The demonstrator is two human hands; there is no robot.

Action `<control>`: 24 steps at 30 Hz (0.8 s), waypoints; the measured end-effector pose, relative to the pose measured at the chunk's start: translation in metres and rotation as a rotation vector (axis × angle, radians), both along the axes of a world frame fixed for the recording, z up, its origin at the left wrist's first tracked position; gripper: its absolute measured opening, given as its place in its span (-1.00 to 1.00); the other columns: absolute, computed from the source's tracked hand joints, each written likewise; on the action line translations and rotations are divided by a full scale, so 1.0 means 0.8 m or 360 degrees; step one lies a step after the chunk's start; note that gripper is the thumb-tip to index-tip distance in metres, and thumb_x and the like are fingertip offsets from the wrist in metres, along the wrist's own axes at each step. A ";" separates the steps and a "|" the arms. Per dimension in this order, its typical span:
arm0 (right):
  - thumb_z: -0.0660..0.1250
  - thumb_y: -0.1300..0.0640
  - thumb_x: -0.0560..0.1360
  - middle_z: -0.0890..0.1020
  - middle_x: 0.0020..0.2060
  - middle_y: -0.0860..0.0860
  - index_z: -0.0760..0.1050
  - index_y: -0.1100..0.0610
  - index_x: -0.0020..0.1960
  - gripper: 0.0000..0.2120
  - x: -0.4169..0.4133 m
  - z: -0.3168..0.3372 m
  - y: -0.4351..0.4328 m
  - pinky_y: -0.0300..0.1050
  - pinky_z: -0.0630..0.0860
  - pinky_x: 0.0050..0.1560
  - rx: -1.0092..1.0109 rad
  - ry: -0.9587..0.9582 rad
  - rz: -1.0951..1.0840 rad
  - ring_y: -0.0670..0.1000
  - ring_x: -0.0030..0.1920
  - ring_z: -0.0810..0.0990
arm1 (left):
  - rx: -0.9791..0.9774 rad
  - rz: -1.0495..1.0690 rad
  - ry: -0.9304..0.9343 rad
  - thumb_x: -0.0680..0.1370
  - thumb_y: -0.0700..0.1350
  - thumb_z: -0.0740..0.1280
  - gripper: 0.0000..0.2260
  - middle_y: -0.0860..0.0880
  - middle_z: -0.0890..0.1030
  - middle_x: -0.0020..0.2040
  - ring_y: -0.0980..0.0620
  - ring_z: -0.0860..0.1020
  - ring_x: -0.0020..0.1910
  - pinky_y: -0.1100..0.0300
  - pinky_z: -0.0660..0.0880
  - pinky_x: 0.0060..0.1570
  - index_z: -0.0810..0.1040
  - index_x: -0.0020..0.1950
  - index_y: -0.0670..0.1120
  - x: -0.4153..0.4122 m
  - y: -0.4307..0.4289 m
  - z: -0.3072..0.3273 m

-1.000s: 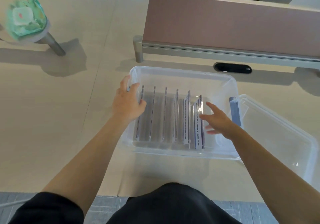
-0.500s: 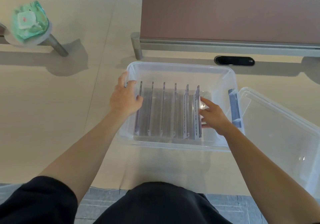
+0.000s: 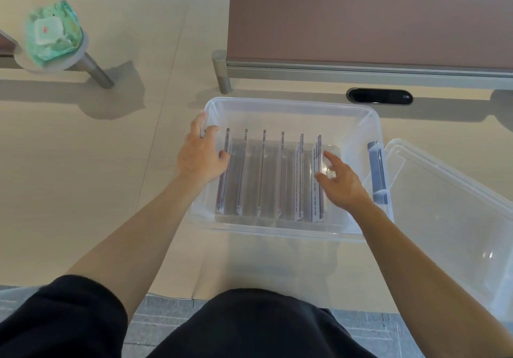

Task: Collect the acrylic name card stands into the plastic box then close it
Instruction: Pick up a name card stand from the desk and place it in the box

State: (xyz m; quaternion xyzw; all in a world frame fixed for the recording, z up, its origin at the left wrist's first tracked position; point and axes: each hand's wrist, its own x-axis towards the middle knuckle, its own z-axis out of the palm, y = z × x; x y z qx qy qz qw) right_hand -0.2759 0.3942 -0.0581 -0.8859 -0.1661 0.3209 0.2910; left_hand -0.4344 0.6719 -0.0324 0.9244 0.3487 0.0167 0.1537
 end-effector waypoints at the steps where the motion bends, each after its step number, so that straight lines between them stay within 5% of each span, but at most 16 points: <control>1: 0.28 -0.16 0.58 0.32 0.49 0.05 0.19 -0.20 0.54 -0.43 -0.005 0.006 0.000 0.19 0.46 0.33 -0.0025 -0.0187 0.0143 0.15 0.42 0.40 | -0.0010 0.0003 -0.0009 0.46 -0.05 0.35 -0.51 -0.01 0.04 0.56 -0.19 0.49 0.20 -0.03 0.52 -0.05 0.39 0.37 -0.09 0.000 0.000 0.000; 7: 0.50 -0.31 0.32 0.04 0.58 -0.03 0.23 -0.28 0.51 -0.17 -0.029 0.018 0.003 0.29 0.26 0.48 -0.0255 -0.0321 0.0812 0.17 0.57 0.06 | -0.0029 0.0018 -0.0041 0.46 -0.05 0.35 -0.51 -0.01 0.05 0.56 -0.18 0.49 0.22 -0.03 0.53 -0.03 0.38 0.38 -0.09 0.000 0.001 -0.001; 15: 0.57 -0.25 0.28 0.19 0.55 -0.08 0.08 -0.16 0.57 0.03 -0.032 0.011 0.001 0.22 0.29 0.46 -0.0329 -0.0232 0.0889 0.11 0.57 0.03 | -0.0016 0.0021 -0.0076 0.45 -0.06 0.36 -0.52 -0.02 0.10 0.55 -0.19 0.50 0.19 -0.05 0.54 -0.08 0.41 0.36 -0.09 -0.001 0.002 -0.002; 24: 0.55 -0.26 0.30 0.22 0.55 -0.09 0.07 -0.16 0.58 0.01 -0.031 0.012 0.003 0.21 0.29 0.44 -0.0328 -0.0263 0.0880 0.13 0.57 0.05 | -0.0025 0.0019 -0.0067 0.46 -0.05 0.36 -0.52 -0.02 0.09 0.55 -0.17 0.49 0.20 -0.05 0.54 -0.07 0.41 0.37 -0.09 -0.001 0.002 -0.001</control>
